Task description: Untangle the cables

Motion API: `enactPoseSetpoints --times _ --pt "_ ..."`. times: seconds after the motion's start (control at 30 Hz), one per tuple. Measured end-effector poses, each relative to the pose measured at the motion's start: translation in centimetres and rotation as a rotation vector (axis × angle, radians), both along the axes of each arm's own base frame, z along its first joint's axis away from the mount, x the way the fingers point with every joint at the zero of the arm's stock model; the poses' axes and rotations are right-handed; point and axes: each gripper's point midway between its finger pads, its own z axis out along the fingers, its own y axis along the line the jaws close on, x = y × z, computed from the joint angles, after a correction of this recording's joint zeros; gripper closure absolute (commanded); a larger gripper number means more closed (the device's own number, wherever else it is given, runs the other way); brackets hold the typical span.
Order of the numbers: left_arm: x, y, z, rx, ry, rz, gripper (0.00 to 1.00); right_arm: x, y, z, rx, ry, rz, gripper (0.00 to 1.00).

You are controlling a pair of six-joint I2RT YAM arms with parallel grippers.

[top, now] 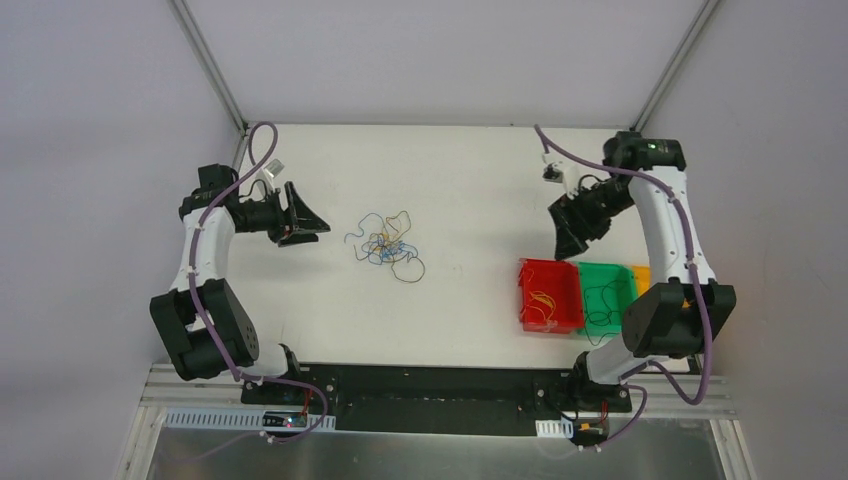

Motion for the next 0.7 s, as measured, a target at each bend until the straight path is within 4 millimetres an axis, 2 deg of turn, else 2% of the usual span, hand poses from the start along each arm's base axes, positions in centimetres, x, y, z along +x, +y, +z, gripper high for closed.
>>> enactPoseSetpoints --times 0.07,0.13,0.2,0.33,0.4,0.53,0.7 --pt "-0.4 -0.5 -0.5 -0.006 0.017 -0.012 0.33 -0.5 2.0 -0.2 0.003 0.034 0.043 0.32" --pt "-0.6 -0.7 -0.8 -0.008 0.028 -0.018 0.33 -1.5 2.5 -1.0 -0.013 0.072 0.070 0.32" --pt "-0.8 -0.7 -1.0 -0.008 0.032 -0.018 0.33 -3.0 1.1 -2.4 -0.052 0.120 0.054 0.31" --pt "-0.8 -0.8 -0.9 -0.007 0.028 -0.022 0.33 -6.6 -3.6 -4.7 -0.164 0.176 0.010 0.27" --pt "-0.9 -1.1 -0.9 -0.005 0.029 -0.030 0.33 -8.5 -5.0 -5.4 -0.208 0.184 0.016 0.25" --pt "-1.0 -1.5 -1.0 -0.004 0.028 -0.044 0.33 -10.4 -5.7 -6.3 -0.242 0.201 0.050 0.24" --pt "-1.1 -1.6 -1.2 0.001 0.031 -0.047 0.33 -10.9 -6.3 -7.8 -0.254 0.253 0.063 0.25"
